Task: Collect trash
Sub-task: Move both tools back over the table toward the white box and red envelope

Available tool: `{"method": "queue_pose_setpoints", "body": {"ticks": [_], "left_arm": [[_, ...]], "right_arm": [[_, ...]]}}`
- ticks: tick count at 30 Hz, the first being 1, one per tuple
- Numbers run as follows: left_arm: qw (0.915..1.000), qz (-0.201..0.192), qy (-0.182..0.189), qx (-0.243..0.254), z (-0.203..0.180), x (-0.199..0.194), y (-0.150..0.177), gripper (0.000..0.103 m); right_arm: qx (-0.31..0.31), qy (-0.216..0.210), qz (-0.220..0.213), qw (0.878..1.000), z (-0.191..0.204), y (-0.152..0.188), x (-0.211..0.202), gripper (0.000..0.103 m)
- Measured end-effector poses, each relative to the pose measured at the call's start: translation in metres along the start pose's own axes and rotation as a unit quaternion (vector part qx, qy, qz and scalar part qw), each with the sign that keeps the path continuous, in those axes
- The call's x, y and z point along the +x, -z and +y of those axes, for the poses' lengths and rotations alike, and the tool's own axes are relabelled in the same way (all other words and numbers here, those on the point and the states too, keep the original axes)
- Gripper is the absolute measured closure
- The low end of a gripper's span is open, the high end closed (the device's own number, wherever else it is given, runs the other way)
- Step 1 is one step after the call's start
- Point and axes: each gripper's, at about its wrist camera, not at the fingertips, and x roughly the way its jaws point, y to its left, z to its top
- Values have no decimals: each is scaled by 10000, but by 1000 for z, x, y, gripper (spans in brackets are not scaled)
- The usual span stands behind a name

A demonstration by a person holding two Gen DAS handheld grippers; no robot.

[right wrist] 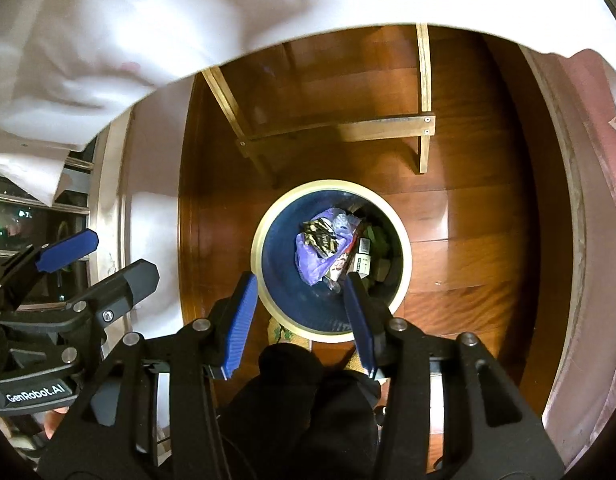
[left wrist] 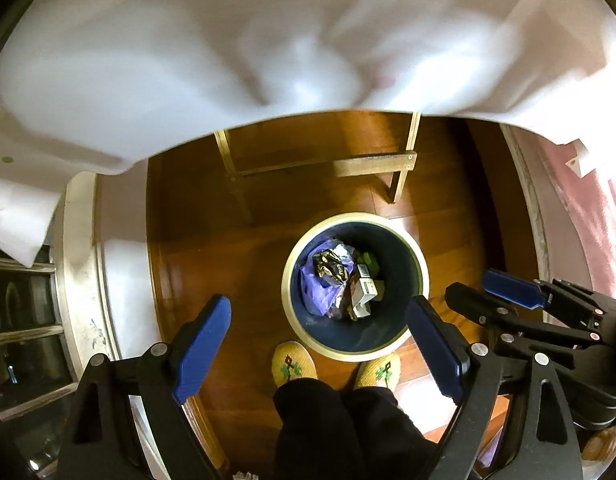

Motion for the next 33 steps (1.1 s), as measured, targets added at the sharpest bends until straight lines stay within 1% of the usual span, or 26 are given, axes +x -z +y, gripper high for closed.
{"method": "queue_pose_setpoints", "body": {"ticks": [7,12,16,20,23,26,28,31,33], "left_arm": [[9997,-219,12,46,-9,-50,2,12],[9993,-347,-57,84,-21,-97,3,12],[9985,-527,-55,111,-27,-143,5,12],[9971,-733,-180,122,-28,-197,6,12],[9953,-908,-315,109,-25,-237,6,12],[9921,-1170,-438,80,-19,-281,4,12],[9901,-1307,-503,64,-16,-303,1,12],[9860,-1556,-590,20,-13,-342,-9,12],[9835,-1692,-645,11,-11,-357,-19,12]], "right_arm": [[19,5,-112,9999,8,4,-41,61],[136,22,-164,9998,10,9,-78,61],[87,55,-235,9997,16,10,-115,61],[-83,44,-368,9993,26,11,-157,61],[-252,42,-500,9984,35,7,-190,61],[-414,1,-730,9965,43,0,-225,61],[-519,-27,-961,9940,48,-6,-251,61],[-565,-96,-1212,9910,53,-17,-281,60],[-626,-117,-1366,9886,55,-27,-299,60]]}}
